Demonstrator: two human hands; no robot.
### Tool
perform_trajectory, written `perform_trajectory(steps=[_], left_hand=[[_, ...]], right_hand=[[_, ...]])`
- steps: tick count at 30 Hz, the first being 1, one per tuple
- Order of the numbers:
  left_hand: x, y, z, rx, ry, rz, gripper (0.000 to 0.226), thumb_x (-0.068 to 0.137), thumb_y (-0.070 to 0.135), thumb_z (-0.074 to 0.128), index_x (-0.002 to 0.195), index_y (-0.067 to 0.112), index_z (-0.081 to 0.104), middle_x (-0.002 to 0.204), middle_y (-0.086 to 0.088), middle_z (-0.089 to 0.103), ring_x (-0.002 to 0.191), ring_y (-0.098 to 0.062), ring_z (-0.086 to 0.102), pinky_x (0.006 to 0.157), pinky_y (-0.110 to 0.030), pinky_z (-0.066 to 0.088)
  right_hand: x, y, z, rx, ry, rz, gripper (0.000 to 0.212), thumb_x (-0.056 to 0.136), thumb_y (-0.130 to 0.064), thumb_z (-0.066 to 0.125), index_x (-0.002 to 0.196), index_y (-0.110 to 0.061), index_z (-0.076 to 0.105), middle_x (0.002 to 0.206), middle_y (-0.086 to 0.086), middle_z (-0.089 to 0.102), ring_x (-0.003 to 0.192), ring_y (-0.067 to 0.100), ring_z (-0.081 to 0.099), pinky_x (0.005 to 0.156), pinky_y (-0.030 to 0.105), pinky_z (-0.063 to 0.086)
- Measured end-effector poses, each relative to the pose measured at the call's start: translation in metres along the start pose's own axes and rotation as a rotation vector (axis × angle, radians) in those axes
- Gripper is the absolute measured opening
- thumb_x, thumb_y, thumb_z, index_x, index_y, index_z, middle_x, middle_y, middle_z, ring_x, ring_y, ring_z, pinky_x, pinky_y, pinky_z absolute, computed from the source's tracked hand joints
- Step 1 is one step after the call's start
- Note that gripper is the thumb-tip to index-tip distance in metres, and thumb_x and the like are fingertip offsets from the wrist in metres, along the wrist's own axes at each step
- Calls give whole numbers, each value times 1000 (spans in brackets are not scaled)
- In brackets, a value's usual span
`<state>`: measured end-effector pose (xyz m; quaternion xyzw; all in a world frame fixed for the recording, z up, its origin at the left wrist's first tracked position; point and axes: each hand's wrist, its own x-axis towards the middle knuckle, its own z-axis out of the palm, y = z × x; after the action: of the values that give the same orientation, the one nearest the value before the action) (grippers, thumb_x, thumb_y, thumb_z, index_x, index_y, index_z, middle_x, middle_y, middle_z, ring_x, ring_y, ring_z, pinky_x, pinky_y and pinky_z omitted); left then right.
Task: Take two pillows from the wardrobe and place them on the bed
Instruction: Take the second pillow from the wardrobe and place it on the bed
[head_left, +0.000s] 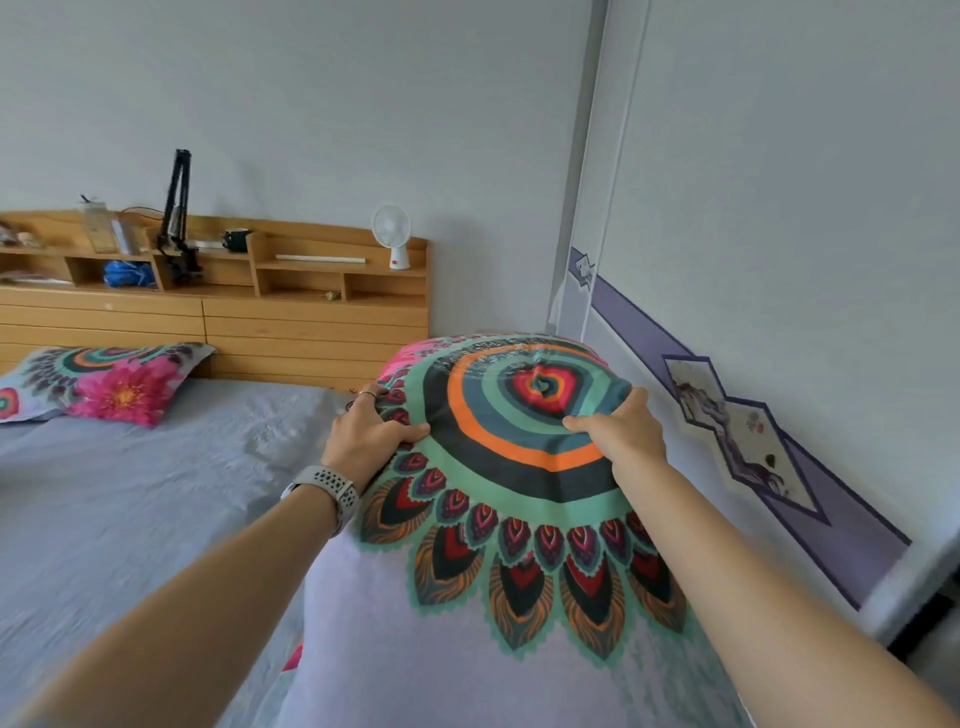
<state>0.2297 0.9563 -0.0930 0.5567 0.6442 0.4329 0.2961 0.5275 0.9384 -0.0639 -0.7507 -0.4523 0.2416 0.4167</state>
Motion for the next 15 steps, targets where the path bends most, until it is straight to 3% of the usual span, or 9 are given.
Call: perform_trajectory(steps=[3, 10, 15], left_hand=[[33, 5, 15, -24, 18, -31, 75, 50, 49, 82, 116, 35, 49, 92, 4, 73, 84, -21, 70, 85, -44, 56], [106, -7, 22, -17, 113, -102, 80, 47, 53, 81, 119, 37, 48, 96, 5, 72, 89, -23, 68, 87, -46, 55], [177, -17, 15, 12, 174, -100, 84, 50, 52, 82, 125, 32, 49, 92, 8, 71, 86, -18, 68, 84, -43, 56]], right_hand=[[49, -8, 12, -13, -18, -31, 82, 63, -39, 85, 126, -18, 36, 123, 9, 59, 89, 27, 50, 74, 39, 45], [129, -39, 65, 5, -97, -86, 84, 61, -38, 86, 125, -19, 37, 121, 8, 58, 97, 30, 55, 82, 45, 50], [187, -72, 123, 31, -152, -102, 91, 61, -37, 86, 133, -18, 34, 133, 9, 53, 115, 35, 55, 86, 47, 49]])
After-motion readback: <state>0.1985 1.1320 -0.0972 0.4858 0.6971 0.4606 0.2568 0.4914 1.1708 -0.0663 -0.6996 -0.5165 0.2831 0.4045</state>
